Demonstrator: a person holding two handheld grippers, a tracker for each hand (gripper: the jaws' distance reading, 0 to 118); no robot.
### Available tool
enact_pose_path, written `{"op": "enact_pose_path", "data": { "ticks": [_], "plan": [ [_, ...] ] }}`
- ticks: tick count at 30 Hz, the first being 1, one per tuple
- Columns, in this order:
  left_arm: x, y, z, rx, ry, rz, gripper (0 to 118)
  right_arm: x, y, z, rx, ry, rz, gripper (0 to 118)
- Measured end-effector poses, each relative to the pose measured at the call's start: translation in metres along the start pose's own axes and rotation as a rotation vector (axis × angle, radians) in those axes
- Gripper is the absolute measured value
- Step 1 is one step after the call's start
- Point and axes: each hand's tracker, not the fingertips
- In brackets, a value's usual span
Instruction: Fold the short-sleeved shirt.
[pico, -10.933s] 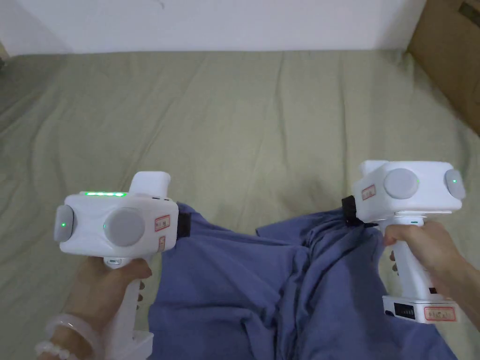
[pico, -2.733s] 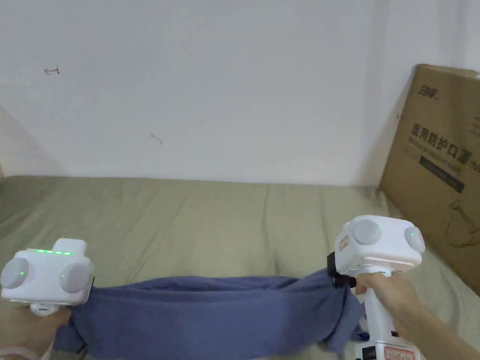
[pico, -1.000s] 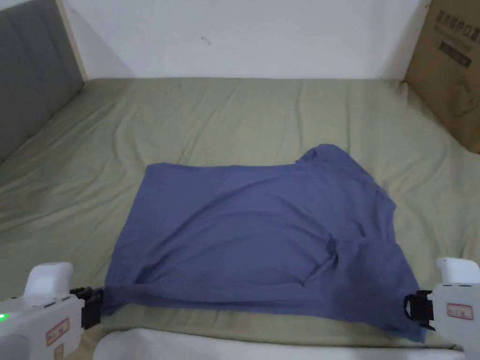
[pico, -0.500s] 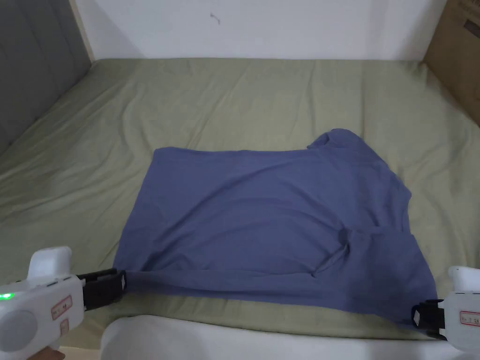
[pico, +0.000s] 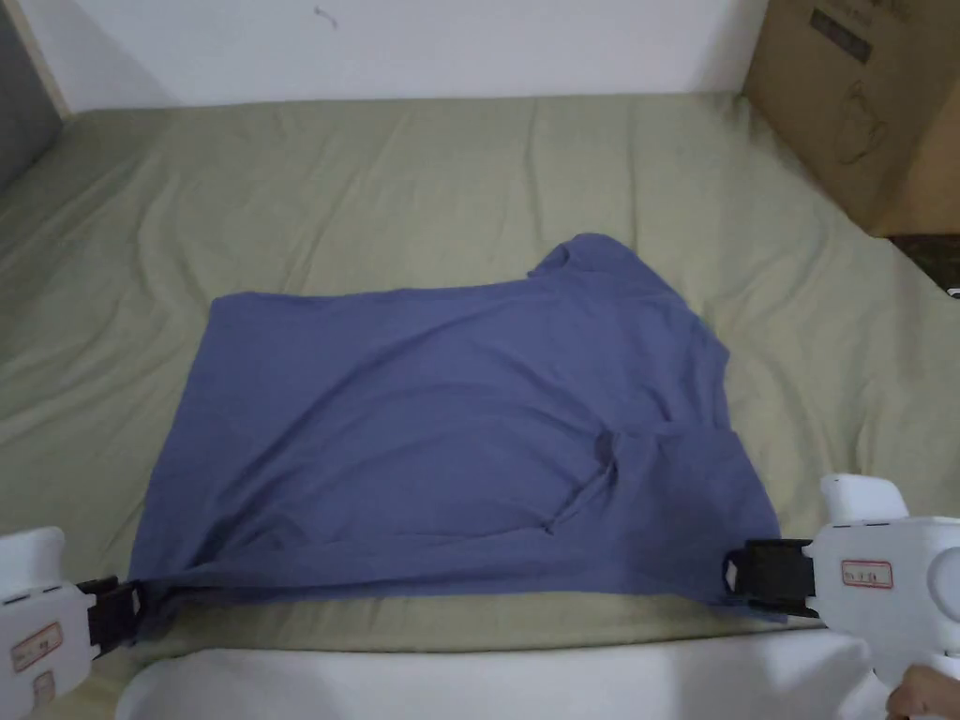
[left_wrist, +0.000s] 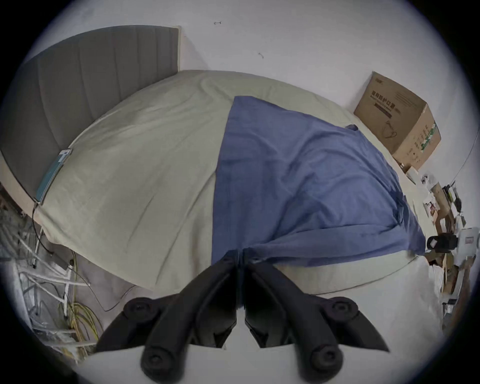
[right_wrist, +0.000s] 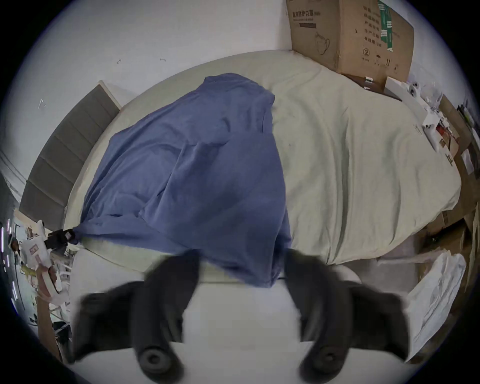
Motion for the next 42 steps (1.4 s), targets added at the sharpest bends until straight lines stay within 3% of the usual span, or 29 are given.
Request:
{"op": "enact_pose_path", "data": {
  "ticks": [5, 6, 8, 10, 13, 23, 27, 31, 33, 35, 36, 37, 38, 39, 40, 42],
  "plan": [
    [-0.001, 0.002, 0.003, 0.006, -0.020, 0.030, 3, 0.012, 0.014, -0.023, -0.083, 0.015, -0.040, 77],
    [-0.001, 0.002, 0.004, 0.003, -0.019, 0.026, 3, 0.013, 0.013, -0.029, -0.102, 0.016, -0.037, 65],
    [0.000, 0.003, 0.004, -0.001, -0.016, 0.019, 3, 0.010, 0.007, -0.038, -0.137, 0.006, 0.002, 14],
    [0.001, 0.002, 0.006, -0.001, -0.016, 0.013, 3, 0.007, 0.003, -0.040, -0.137, 0.007, 0.018, 3],
    [0.000, 0.004, 0.009, -0.002, -0.013, 0.012, 3, 0.009, 0.009, -0.023, -0.097, 0.007, -0.030, 2],
    [0.003, 0.061, 0.023, 0.064, 0.003, -0.054, 3, 0.004, 0.068, 0.023, 0.034, 0.037, -0.004, 2],
    [0.004, 0.105, 0.002, 0.077, 0.011, -0.056, 3, -0.003, 0.113, 0.013, 0.052, 0.036, 0.000, 2],
    [0.013, 0.139, -0.044, 0.020, 0.044, -0.119, 5, 0.004, 0.161, -0.039, 0.020, 0.001, -0.016, 2],
    [0.017, 0.147, -0.064, 0.016, 0.057, -0.134, 10, 0.002, 0.172, -0.060, 0.002, -0.021, -0.032, 2],
    [0.017, 0.150, -0.080, -0.004, 0.096, -0.129, 30, -0.001, 0.179, -0.077, 0.001, -0.069, -0.020, 2],
    [0.015, 0.150, -0.085, -0.005, 0.115, -0.123, 46, -0.003, 0.180, -0.082, 0.004, -0.076, 0.010, 2],
    [0.013, 0.150, -0.088, -0.012, 0.126, -0.114, 65, -0.009, 0.178, -0.083, -0.010, -0.091, 0.056, 3],
    [0.010, 0.149, -0.090, -0.023, 0.132, -0.097, 84, -0.013, 0.177, -0.084, -0.016, -0.114, 0.076, 16],
    [0.007, 0.146, -0.087, -0.021, 0.124, -0.082, 100, -0.014, 0.176, -0.083, -0.014, -0.125, 0.083, 55],
    [0.006, 0.143, -0.082, -0.009, 0.117, -0.070, 100, -0.015, 0.174, -0.083, -0.015, -0.126, 0.083, 83],
    [0.005, 0.136, -0.069, -0.001, 0.107, -0.054, 99, -0.011, 0.169, -0.072, 0.036, -0.098, 0.052, 80]
  ]
}}
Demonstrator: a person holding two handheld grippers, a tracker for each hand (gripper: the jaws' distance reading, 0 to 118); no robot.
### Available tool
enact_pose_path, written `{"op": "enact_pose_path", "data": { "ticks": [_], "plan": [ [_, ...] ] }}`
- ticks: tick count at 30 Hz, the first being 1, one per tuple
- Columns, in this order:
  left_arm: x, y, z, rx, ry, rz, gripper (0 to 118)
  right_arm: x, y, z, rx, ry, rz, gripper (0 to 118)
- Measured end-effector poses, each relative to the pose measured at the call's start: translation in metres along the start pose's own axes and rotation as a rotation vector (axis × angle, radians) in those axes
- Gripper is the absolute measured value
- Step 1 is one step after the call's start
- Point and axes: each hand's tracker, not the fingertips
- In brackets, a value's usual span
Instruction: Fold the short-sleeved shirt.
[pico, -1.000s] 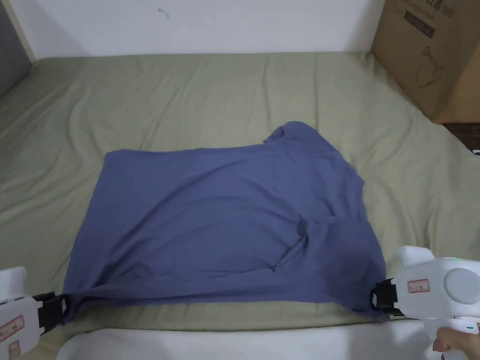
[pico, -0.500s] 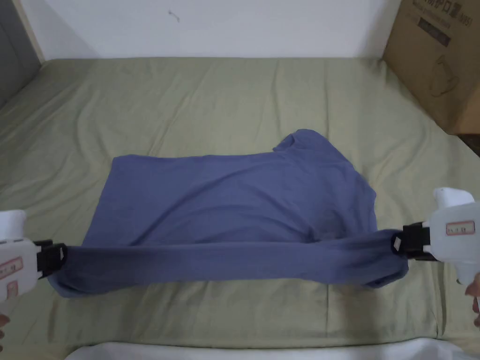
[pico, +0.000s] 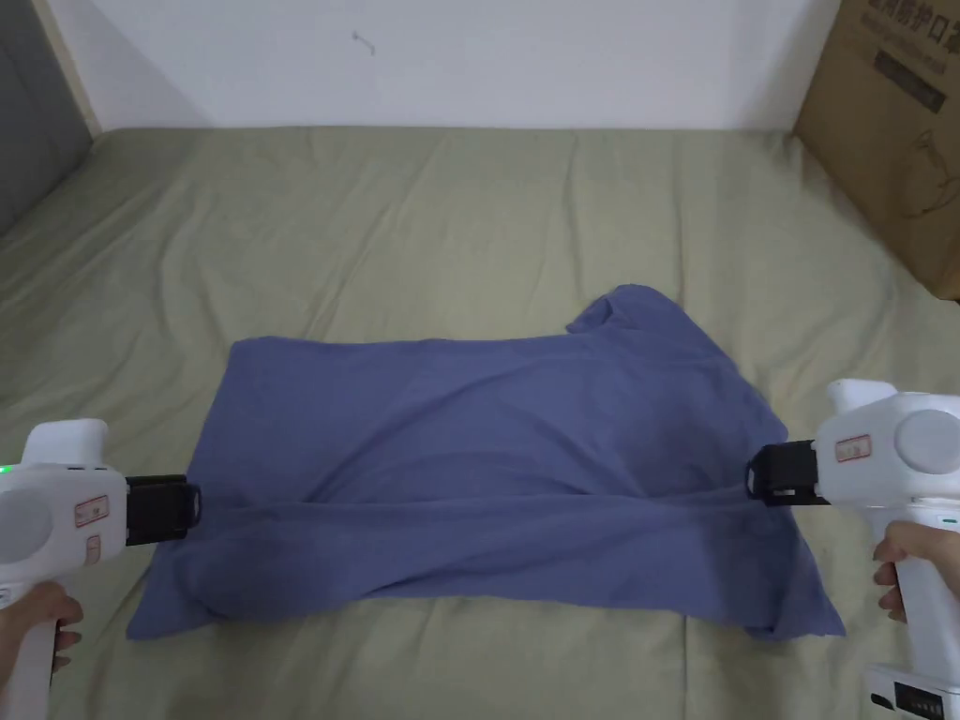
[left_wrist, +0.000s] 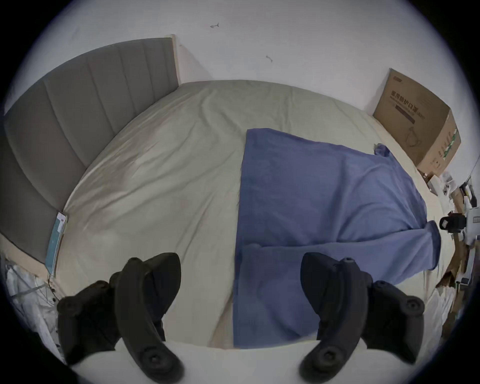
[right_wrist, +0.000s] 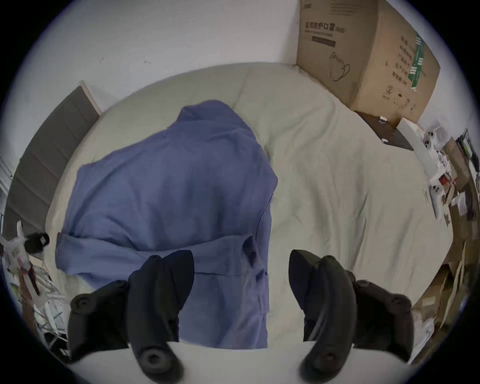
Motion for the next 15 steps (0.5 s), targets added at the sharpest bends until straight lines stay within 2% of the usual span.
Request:
{"op": "enact_pose_path", "data": {
  "ticks": [2, 3, 4, 5, 6, 7, 10, 14, 15],
  "plan": [
    [-0.002, -0.010, 0.018, 0.026, -0.030, 0.016, 99, 0.003, -0.007, 0.014, 0.017, 0.017, -0.040, 79],
    [-0.002, -0.017, 0.027, 0.040, -0.050, 0.027, 94, 0.006, -0.013, 0.020, 0.033, 0.034, -0.047, 72],
    [-0.002, -0.023, 0.035, 0.040, -0.069, 0.034, 83, 0.007, -0.019, 0.027, 0.040, 0.047, -0.047, 61],
    [-0.003, -0.030, 0.045, 0.048, -0.088, 0.041, 63, 0.008, -0.027, 0.034, 0.045, 0.056, -0.040, 42],
    [-0.002, -0.039, 0.052, 0.058, -0.096, 0.045, 26, 0.007, -0.036, 0.040, 0.055, 0.064, -0.034, 6],
    [-0.001, -0.048, 0.057, 0.059, -0.103, 0.047, 0, 0.008, -0.044, 0.044, 0.056, 0.061, -0.032, 0],
    [-0.001, -0.076, 0.061, 0.031, -0.123, 0.064, 0, 0.011, -0.078, 0.046, 0.024, 0.106, -0.018, 0],
    [-0.001, -0.095, 0.056, 0.020, -0.109, 0.066, 1, 0.007, -0.111, 0.039, -0.028, 0.100, -0.035, 0],
    [-0.003, -0.095, 0.052, 0.024, -0.105, 0.073, 19, 0.005, -0.113, 0.037, -0.043, 0.109, -0.043, 0]
  ]
}}
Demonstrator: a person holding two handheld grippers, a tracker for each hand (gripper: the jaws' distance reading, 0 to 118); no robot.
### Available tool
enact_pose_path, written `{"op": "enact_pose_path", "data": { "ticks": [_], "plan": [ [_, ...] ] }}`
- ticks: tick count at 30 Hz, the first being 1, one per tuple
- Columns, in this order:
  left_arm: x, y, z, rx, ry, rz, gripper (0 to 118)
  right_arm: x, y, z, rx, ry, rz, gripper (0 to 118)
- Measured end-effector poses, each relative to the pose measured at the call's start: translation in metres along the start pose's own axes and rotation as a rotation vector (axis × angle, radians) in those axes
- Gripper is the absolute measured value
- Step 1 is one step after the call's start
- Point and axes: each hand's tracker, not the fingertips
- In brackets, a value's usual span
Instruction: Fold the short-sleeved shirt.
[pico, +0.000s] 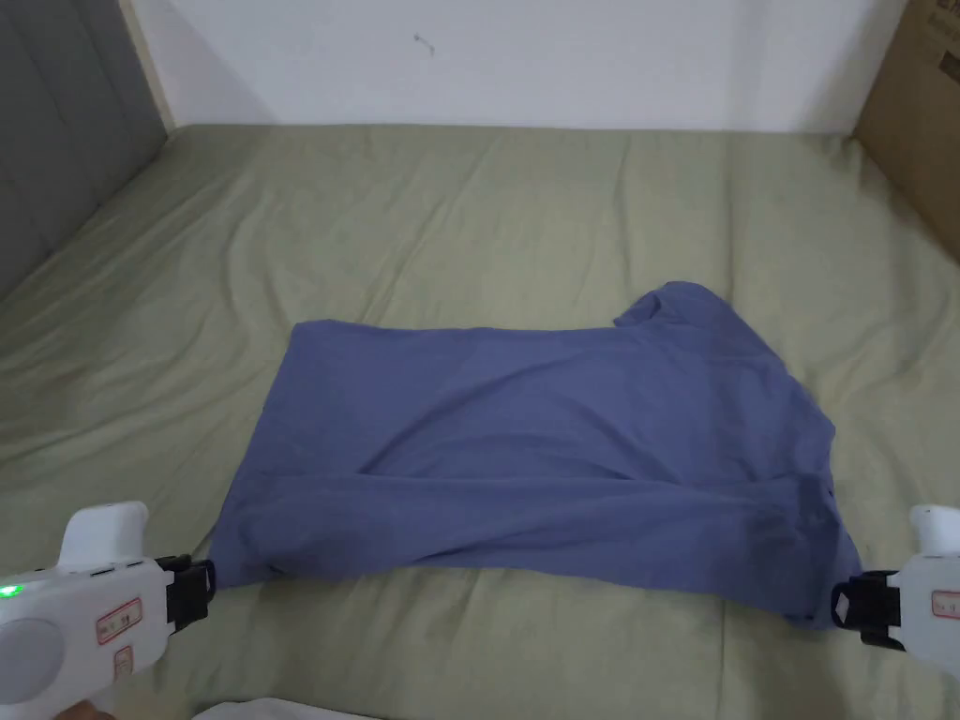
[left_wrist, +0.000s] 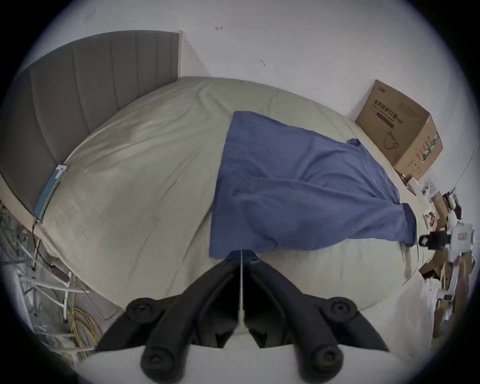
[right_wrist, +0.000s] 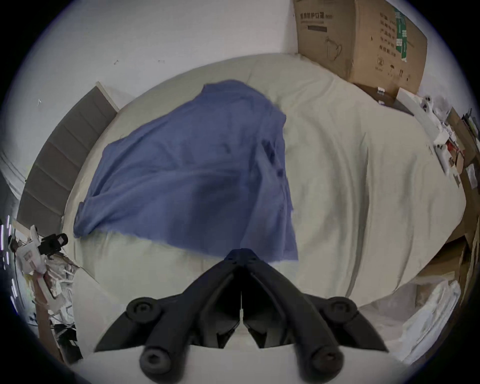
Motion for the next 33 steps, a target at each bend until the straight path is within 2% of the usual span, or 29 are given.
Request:
{"op": "enact_pose_path", "data": {
  "ticks": [2, 3, 6, 9, 10, 11, 12, 13, 14, 15, 17, 18, 20, 21, 24, 26, 28, 29, 30, 31, 32, 33],
  "plan": [
    [-0.003, 0.007, -0.007, -0.013, 0.024, 0.020, 71, 0.002, -0.007, -0.001, -0.007, 0.003, -0.017, 0],
    [-0.005, 0.010, -0.013, -0.017, 0.037, 0.015, 90, 0.002, -0.009, 0.000, -0.011, 0.005, -0.016, 0],
    [-0.007, 0.016, -0.030, -0.020, 0.060, 0.002, 93, -0.002, -0.015, 0.006, -0.021, 0.010, -0.019, 0],
    [-0.011, 0.015, -0.050, -0.090, 0.041, 0.020, 87, -0.002, -0.018, 0.007, -0.025, -0.001, -0.009, 0],
    [-0.009, 0.012, -0.055, -0.101, 0.032, 0.020, 72, 0.001, -0.019, 0.007, -0.029, -0.012, -0.013, 0],
    [-0.007, 0.010, -0.060, -0.115, 0.065, -0.009, 48, 0.003, -0.020, 0.007, -0.032, -0.017, -0.019, 0],
    [-0.004, 0.006, -0.060, -0.075, 0.130, -0.063, 36, 0.006, -0.020, 0.004, -0.034, -0.017, -0.033, 0],
    [-0.002, 0.006, -0.056, -0.061, 0.082, -0.056, 28, 0.009, -0.021, 0.004, -0.035, -0.018, -0.048, 0],
    [0.000, 0.008, -0.053, -0.064, 0.076, -0.054, 14, 0.012, -0.023, 0.005, -0.037, -0.015, -0.066, 0],
    [0.000, 0.010, -0.052, -0.062, 0.078, -0.051, 6, 0.014, -0.023, 0.006, -0.036, -0.006, -0.076, 0],
    [-0.001, 0.012, -0.052, -0.074, 0.067, -0.035, 6, 0.014, -0.023, 0.010, -0.017, 0.001, -0.078, 0],
    [0.000, 0.013, -0.049, -0.071, 0.069, -0.042, 6, 0.014, -0.020, 0.012, 0.005, -0.008, -0.071, 18],
    [0.003, 0.015, -0.043, -0.065, 0.068, -0.059, 6, 0.016, -0.013, 0.014, 0.030, -0.023, -0.065, 78],
    [0.003, 0.016, -0.040, -0.061, 0.068, -0.065, 6, 0.018, -0.008, 0.012, 0.037, -0.016, -0.069, 95],
    [0.005, 0.022, -0.032, -0.052, 0.063, -0.066, 6, 0.025, 0.008, -0.005, 0.048, -0.010, -0.096, 94],
    [0.006, 0.025, -0.030, -0.044, 0.062, -0.067, 6, 0.027, 0.014, -0.024, 0.027, 0.012, -0.141, 87],
    [0.007, 0.027, -0.030, -0.043, 0.064, -0.070, 6, 0.026, 0.014, -0.045, -0.041, 0.045, -0.185, 39],
    [0.007, 0.028, -0.030, -0.046, 0.066, -0.073, 6, 0.023, 0.012, -0.058, -0.093, 0.023, -0.170, 33],
    [0.008, 0.029, -0.030, -0.051, 0.065, -0.075, 6, 0.018, 0.009, -0.066, -0.108, -0.062, -0.132, 29],
    [0.009, 0.029, -0.029, -0.053, 0.068, -0.078, 6, 0.016, 0.011, -0.057, -0.063, -0.017, -0.134, 19],
    [0.009, 0.029, -0.027, -0.051, 0.072, -0.086, 6, 0.013, 0.013, -0.043, -0.057, -0.014, -0.158, 11],
    [0.010, 0.029, -0.024, -0.046, 0.070, -0.095, 6, 0.014, 0.016, -0.032, -0.028, 0.021, -0.199, 10]
  ]
}}
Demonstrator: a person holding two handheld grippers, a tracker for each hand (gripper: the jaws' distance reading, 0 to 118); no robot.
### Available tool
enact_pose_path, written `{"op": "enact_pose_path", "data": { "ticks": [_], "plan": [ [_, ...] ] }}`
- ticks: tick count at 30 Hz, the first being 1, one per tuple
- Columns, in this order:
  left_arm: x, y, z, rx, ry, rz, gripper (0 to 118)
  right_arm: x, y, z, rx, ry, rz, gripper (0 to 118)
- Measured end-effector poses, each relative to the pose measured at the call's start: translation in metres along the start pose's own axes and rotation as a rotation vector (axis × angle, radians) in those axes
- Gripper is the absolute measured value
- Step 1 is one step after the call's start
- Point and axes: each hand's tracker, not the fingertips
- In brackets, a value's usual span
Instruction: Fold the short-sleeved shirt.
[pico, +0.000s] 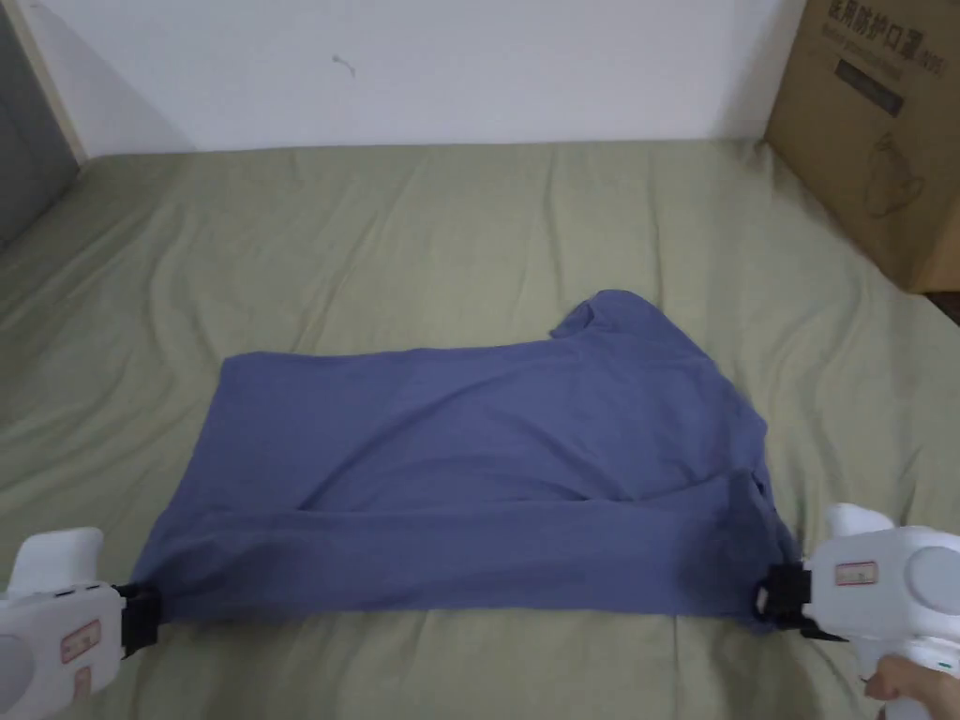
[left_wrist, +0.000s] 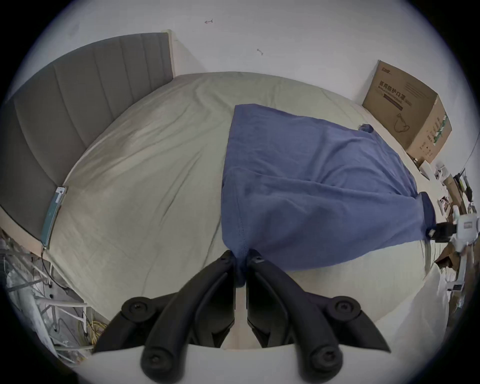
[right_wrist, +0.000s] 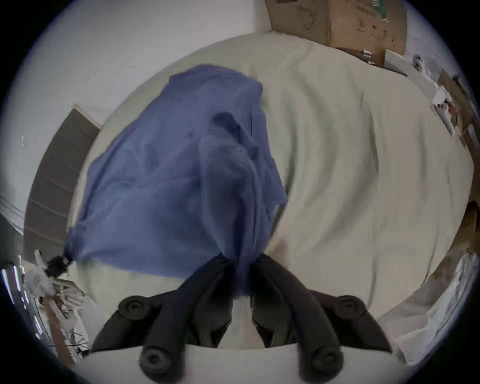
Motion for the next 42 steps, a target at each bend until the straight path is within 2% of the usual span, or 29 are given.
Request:
{"op": "enact_pose_path", "data": {
  "ticks": [5, 7, 9, 11, 17, 18, 19, 20, 21, 22, 23, 26, 27, 28, 29, 30, 31, 33, 34, 36, 38, 42],
  "plan": [
    [-0.002, 0.002, 0.017, 0.009, -0.016, -0.016, 6, 0.008, 0.006, 0.032, 0.019, 0.027, 0.058, 8],
    [-0.002, -0.001, 0.028, 0.015, -0.020, -0.025, 6, 0.005, 0.003, 0.050, 0.019, 0.027, 0.061, 8],
    [-0.003, -0.008, 0.037, 0.020, -0.028, -0.029, 6, 0.004, -0.004, 0.059, 0.025, 0.006, 0.097, 8],
    [-0.006, -0.018, 0.042, 0.003, -0.042, -0.022, 6, 0.009, -0.012, 0.063, 0.008, -0.015, 0.123, 8],
    [-0.003, -0.065, 0.028, -0.085, -0.022, -0.065, 7, 0.028, -0.057, 0.042, -0.072, -0.060, 0.131, 8],
    [-0.002, -0.069, 0.025, -0.085, -0.018, -0.059, 16, 0.029, -0.063, 0.039, -0.069, -0.054, 0.124, 9],
    [-0.001, -0.070, 0.024, -0.093, -0.003, -0.056, 32, 0.029, -0.066, 0.038, -0.076, -0.042, 0.116, 20],
    [0.000, -0.071, 0.024, -0.098, 0.023, -0.055, 56, 0.027, -0.066, 0.038, -0.094, -0.046, 0.108, 41],
    [-0.001, -0.071, 0.024, -0.098, 0.033, -0.045, 86, 0.025, -0.066, 0.039, -0.107, -0.081, 0.114, 78],
    [-0.002, -0.071, 0.026, -0.094, 0.035, -0.035, 98, 0.024, -0.066, 0.041, -0.100, -0.083, 0.126, 91],
    [-0.003, -0.070, 0.031, -0.078, 0.038, -0.017, 98, 0.023, -0.063, 0.049, -0.078, -0.084, 0.145, 91],
    [-0.003, -0.056, 0.048, -0.001, 0.047, 0.030, 97, 0.016, -0.047, 0.065, -0.015, -0.095, 0.173, 91],
    [-0.003, -0.050, 0.053, 0.022, 0.032, 0.040, 95, 0.014, -0.038, 0.066, 0.015, -0.092, 0.185, 89],
    [-0.001, -0.043, 0.057, 0.053, -0.002, 0.053, 89, 0.010, -0.029, 0.069, 0.038, -0.085, 0.195, 82],
    [0.000, -0.037, 0.060, 0.075, -0.030, 0.068, 74, 0.006, -0.021, 0.069, 0.049, -0.080, 0.206, 68],
    [0.003, -0.029, 0.062, 0.095, -0.065, 0.086, 39, 0.000, -0.013, 0.069, 0.061, -0.082, 0.214, 35],
    [0.006, -0.025, 0.061, 0.111, -0.077, 0.094, 20, -0.002, -0.005, 0.061, 0.069, -0.086, 0.220, 14],
    [0.014, -0.016, 0.051, 0.104, -0.071, 0.086, 2, -0.008, 0.005, 0.045, 0.081, -0.090, 0.205, 1],
    [0.020, -0.013, 0.047, 0.103, -0.057, 0.079, 0, -0.008, 0.007, 0.036, 0.058, -0.078, 0.166, 0],
    [0.026, -0.007, 0.039, 0.056, -0.135, 0.042, 0, -0.012, 0.008, 0.021, 0.046, -0.045, 0.152, 0],
    [0.036, -0.001, 0.034, 0.077, -0.137, 0.051, 0, -0.015, 0.013, 0.013, 0.043, -0.058, 0.155, 0],
    [0.045, 0.016, 0.024, 0.073, -0.130, 0.042, 0, -0.017, 0.045, 0.015, 0.093, -0.001, 0.070, 0]
  ]
}}
